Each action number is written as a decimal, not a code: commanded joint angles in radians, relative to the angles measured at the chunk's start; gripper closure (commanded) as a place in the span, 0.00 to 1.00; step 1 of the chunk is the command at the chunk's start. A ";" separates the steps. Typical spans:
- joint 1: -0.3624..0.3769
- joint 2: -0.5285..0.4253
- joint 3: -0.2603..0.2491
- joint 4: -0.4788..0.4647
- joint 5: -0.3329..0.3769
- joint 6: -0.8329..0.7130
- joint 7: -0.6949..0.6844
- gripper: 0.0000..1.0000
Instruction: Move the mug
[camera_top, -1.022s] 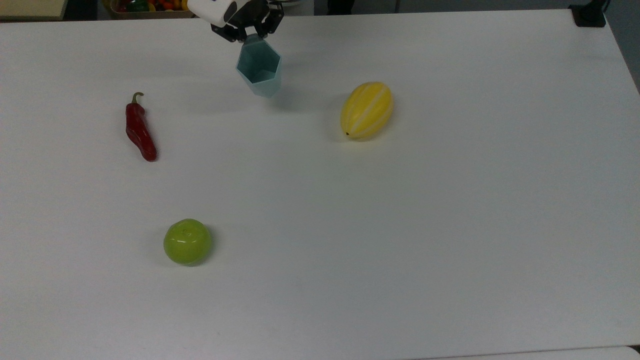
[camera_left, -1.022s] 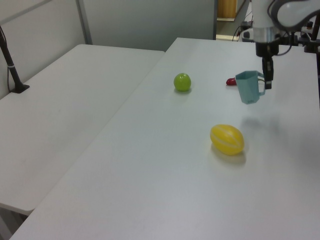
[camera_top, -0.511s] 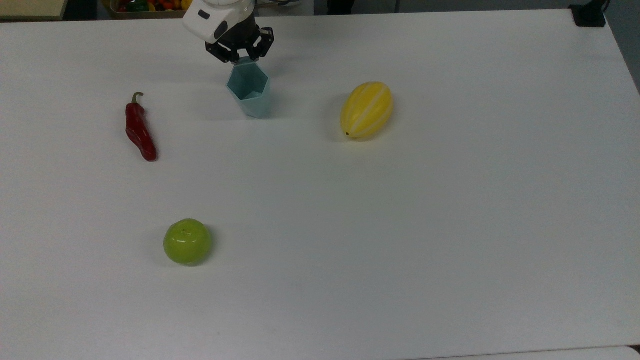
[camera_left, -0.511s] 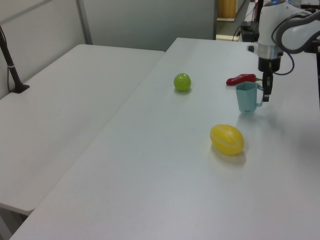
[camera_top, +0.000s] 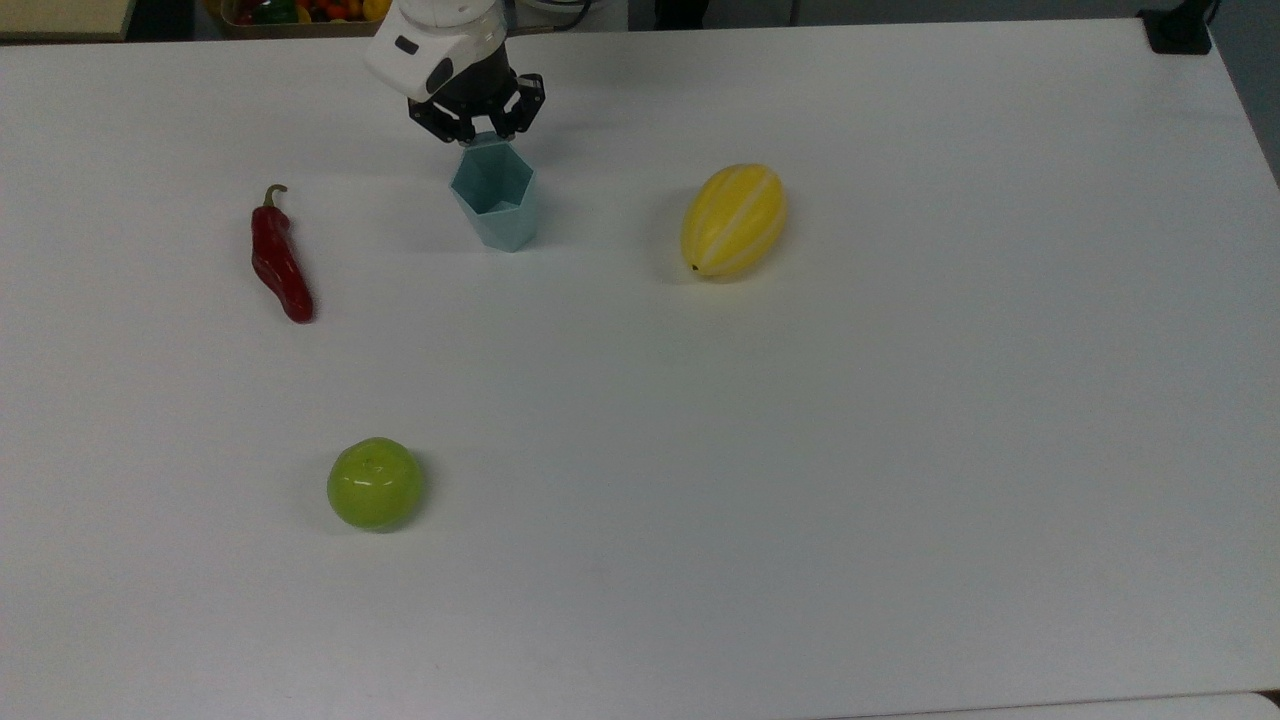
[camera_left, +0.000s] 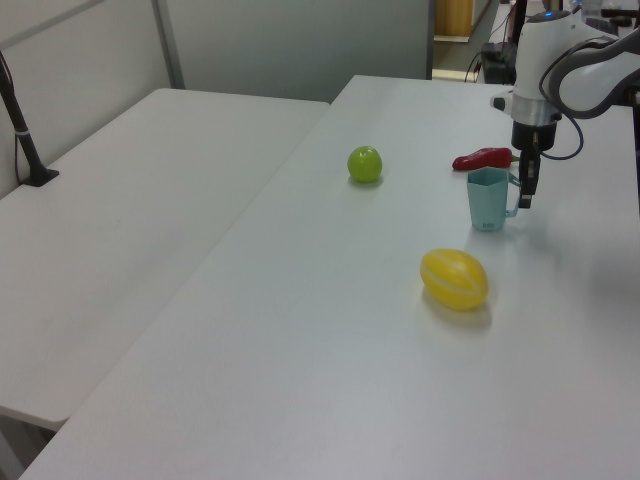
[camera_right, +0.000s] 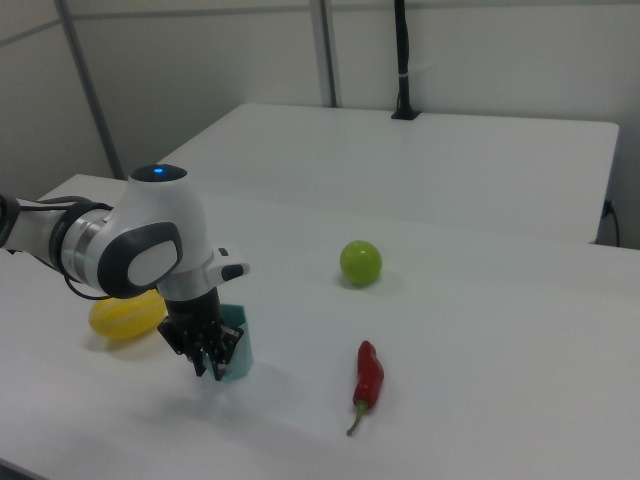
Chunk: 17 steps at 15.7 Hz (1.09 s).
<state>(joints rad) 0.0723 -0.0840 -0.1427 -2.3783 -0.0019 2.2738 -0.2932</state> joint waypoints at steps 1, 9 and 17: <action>-0.006 -0.003 0.000 -0.018 0.003 0.021 -0.012 0.41; -0.006 -0.017 0.000 0.005 0.003 -0.052 -0.006 0.00; -0.011 -0.019 0.011 0.515 0.023 -0.676 0.087 0.00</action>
<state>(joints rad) 0.0675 -0.1066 -0.1426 -2.0800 -0.0011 1.8465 -0.2853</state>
